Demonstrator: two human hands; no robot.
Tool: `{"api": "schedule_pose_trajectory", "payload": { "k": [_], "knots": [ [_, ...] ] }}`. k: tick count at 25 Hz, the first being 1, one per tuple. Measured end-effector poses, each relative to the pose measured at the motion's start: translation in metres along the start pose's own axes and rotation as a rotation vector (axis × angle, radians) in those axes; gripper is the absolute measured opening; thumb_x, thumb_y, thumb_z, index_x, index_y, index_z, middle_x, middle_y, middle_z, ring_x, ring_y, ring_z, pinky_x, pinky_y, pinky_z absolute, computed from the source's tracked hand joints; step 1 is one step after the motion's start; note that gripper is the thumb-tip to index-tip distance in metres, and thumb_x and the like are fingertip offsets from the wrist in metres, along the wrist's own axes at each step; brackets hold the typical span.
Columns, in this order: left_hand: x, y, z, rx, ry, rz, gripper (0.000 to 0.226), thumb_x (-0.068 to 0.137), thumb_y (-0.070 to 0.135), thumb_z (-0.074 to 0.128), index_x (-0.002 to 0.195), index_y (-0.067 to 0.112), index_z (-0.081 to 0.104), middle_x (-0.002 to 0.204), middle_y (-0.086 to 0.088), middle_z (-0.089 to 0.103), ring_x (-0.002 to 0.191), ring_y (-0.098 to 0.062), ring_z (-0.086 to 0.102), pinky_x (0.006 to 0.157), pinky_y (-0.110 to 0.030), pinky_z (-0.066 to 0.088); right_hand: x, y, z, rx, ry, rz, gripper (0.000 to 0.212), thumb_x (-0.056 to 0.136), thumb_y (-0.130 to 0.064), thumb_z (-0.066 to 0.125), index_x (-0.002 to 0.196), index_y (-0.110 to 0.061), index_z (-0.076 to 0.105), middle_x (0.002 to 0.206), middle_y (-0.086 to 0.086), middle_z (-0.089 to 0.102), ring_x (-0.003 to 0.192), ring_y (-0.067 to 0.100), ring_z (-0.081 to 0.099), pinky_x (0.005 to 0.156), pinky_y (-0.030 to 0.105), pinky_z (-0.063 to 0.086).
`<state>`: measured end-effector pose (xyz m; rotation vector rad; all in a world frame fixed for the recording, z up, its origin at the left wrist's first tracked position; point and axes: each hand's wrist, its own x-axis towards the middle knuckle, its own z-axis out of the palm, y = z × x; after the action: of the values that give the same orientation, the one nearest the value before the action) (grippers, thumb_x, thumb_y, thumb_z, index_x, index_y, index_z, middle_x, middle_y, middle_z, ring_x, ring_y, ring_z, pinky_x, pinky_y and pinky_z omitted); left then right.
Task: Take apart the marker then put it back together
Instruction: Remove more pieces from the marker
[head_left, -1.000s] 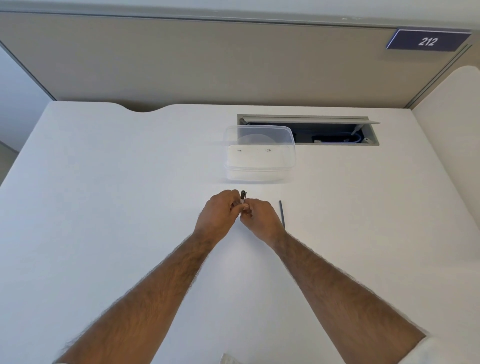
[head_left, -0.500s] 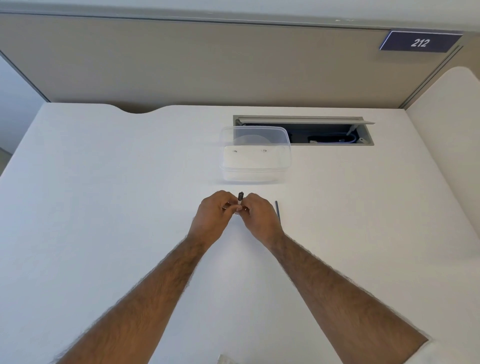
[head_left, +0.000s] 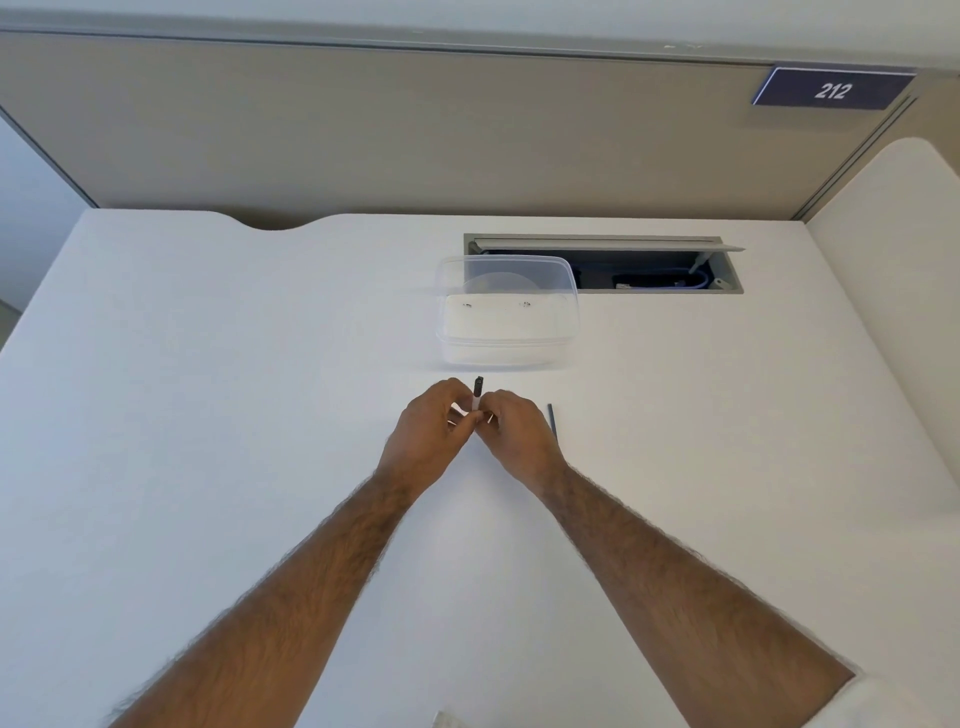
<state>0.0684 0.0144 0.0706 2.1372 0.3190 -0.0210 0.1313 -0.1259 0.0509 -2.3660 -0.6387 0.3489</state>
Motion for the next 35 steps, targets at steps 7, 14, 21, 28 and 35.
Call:
{"api": "schedule_pose_trajectory", "payload": {
  "k": [7,14,21,28,35],
  "knots": [
    [-0.0003,0.0012,-0.0011,-0.058,0.072,0.031,0.013,0.093,0.024,0.071,0.085,0.033,0.066,0.094,0.015,0.069,0.087,-0.004,0.070,0.081,-0.039,0.060,-0.0020,0.0015,0.0013,-0.001,-0.005,-0.002,0.022,0.095,-0.030,0.060,0.086,-0.011,0.067,0.080,-0.002,0.057,0.074,0.016,0.052,0.065,0.029,0.039],
    [-0.0004,-0.0005,0.0008,-0.027,0.053,0.010,0.014,0.092,0.021,0.070,0.081,0.020,0.061,0.087,0.011,0.068,0.087,-0.010,0.069,0.080,-0.043,0.059,-0.0046,-0.0036,0.0054,-0.037,0.011,-0.017,0.026,0.098,-0.021,0.055,0.073,-0.015,0.049,0.075,-0.002,0.050,0.069,0.019,0.049,0.062,0.031,0.036],
    [0.0018,0.0022,-0.0018,0.032,0.036,-0.014,0.016,0.094,0.028,0.068,0.081,0.024,0.059,0.085,0.012,0.069,0.084,-0.009,0.070,0.075,-0.047,0.059,-0.0046,-0.0006,0.0085,-0.045,-0.018,0.012,0.027,0.101,-0.027,0.049,0.086,-0.009,0.063,0.085,0.002,0.062,0.076,0.021,0.059,0.070,0.039,0.050],
    [-0.0005,-0.0014,0.0008,-0.046,0.036,-0.014,0.009,0.091,0.028,0.072,0.087,0.025,0.064,0.091,0.013,0.069,0.086,-0.006,0.070,0.079,-0.042,0.060,-0.0070,0.0020,0.0091,-0.023,0.017,0.009,0.023,0.096,-0.029,0.055,0.081,-0.012,0.059,0.079,-0.003,0.057,0.074,0.019,0.055,0.067,0.037,0.048],
    [0.0005,-0.0001,-0.0016,-0.134,0.070,0.001,0.003,0.090,0.019,0.074,0.088,0.020,0.073,0.092,0.012,0.072,0.085,-0.005,0.071,0.080,-0.039,0.060,-0.0057,0.0005,0.0068,-0.018,0.026,0.016,0.025,0.096,-0.035,0.057,0.090,-0.013,0.067,0.086,0.001,0.063,0.079,0.018,0.059,0.070,0.035,0.049]
  ]
}}
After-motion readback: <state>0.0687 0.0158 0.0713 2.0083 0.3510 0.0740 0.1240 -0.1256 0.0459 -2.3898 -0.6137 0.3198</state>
